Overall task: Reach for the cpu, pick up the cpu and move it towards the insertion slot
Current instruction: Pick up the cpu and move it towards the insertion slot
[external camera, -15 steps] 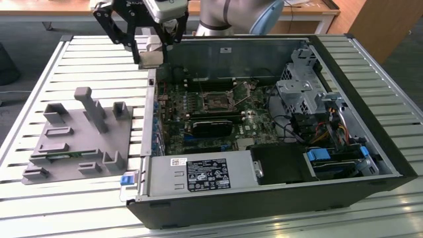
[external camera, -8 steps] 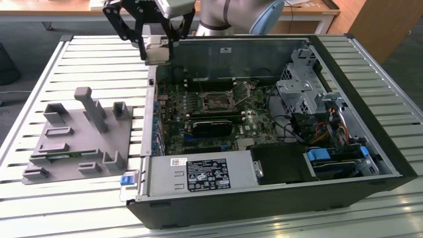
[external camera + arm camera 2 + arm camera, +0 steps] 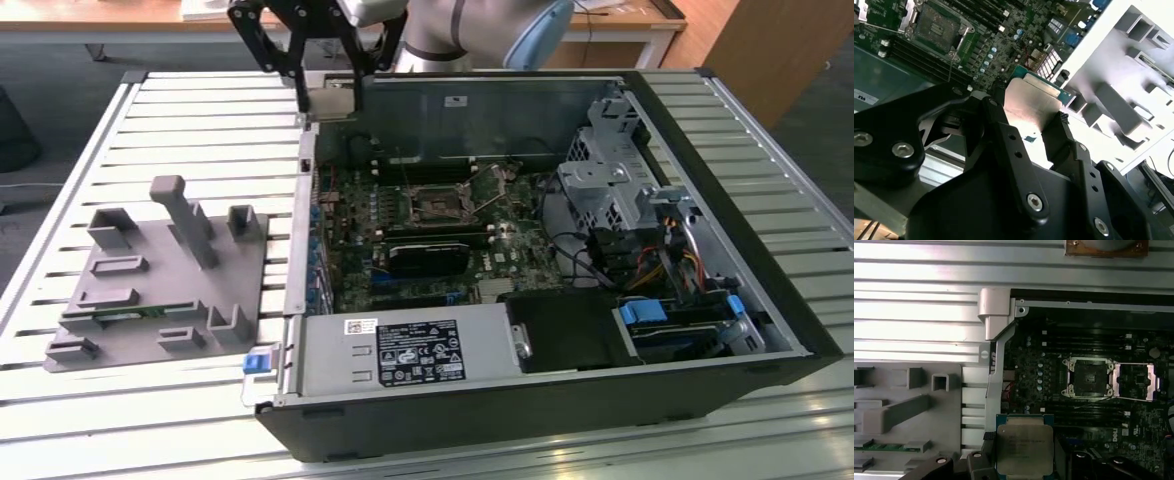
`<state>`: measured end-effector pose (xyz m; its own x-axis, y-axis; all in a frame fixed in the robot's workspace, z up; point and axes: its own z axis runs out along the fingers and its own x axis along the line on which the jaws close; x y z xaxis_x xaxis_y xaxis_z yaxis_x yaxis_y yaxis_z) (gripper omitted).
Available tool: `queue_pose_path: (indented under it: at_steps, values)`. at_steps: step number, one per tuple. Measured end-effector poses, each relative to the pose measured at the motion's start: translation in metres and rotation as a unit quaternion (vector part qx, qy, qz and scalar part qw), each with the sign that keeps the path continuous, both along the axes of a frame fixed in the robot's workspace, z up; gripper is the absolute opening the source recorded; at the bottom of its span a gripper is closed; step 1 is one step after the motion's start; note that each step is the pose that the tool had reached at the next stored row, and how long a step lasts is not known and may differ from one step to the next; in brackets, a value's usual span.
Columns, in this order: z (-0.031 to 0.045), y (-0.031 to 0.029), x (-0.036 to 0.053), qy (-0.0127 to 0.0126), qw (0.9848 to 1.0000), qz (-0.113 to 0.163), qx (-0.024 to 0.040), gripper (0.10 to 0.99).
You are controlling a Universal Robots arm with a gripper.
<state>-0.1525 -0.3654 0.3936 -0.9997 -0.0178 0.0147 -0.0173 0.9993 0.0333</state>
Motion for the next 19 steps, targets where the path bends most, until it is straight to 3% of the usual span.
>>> queue_pose_path:
  at_steps: [7, 19]
  values:
    - [-0.0003, 0.0128, 0.0128, 0.0, 1.0, 0.0, 0.0, 0.545]
    - [-0.0009, 0.0226, 0.056, 0.0, 1.0, 0.0, 0.0, 0.545]
